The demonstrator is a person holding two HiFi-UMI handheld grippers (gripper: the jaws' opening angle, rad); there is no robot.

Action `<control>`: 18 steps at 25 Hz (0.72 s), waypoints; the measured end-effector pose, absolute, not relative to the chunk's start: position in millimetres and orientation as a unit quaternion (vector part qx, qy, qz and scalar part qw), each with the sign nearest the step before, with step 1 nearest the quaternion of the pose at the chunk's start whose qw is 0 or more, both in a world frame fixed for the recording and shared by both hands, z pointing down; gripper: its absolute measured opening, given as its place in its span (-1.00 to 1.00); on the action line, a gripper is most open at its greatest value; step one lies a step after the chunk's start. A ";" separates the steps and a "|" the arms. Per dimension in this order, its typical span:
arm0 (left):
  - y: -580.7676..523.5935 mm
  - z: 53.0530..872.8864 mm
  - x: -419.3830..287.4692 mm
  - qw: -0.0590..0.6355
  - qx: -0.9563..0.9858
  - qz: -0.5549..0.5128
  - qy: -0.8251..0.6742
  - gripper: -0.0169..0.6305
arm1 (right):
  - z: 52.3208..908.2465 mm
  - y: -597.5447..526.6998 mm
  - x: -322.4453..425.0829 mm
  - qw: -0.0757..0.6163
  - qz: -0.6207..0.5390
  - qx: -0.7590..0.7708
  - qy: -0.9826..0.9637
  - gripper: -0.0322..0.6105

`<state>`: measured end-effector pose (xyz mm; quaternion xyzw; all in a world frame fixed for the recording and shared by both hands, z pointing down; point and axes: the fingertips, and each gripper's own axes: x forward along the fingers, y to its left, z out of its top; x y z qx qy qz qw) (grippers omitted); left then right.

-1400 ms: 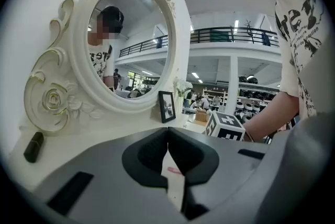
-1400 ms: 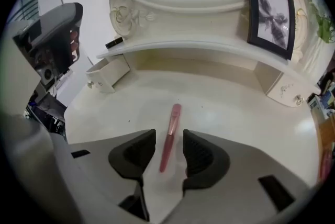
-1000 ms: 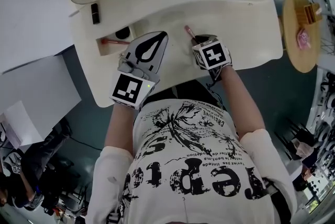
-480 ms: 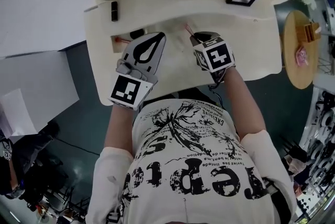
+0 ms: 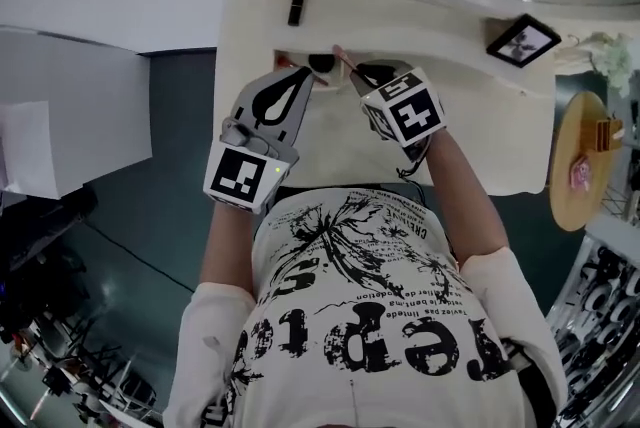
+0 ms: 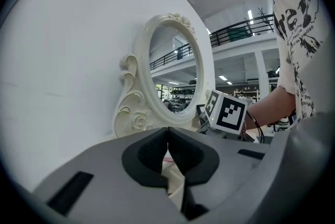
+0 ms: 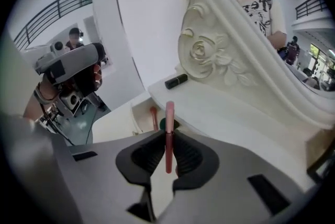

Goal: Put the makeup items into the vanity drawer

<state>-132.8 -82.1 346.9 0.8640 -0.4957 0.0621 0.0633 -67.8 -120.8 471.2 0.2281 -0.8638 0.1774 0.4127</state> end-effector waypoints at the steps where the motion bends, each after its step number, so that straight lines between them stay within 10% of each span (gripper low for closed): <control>1: -79.8 348.3 -141.9 0.064 0.859 0.065 -0.503 -0.91 | 472.6 -118.9 -78.5 0.414 0.176 0.218 -0.866 -0.71; 18: -47.4 364.7 -232.5 0.091 0.800 0.063 -0.590 -0.91 | 508.3 -106.1 -168.9 0.456 0.129 0.131 -0.871 -0.71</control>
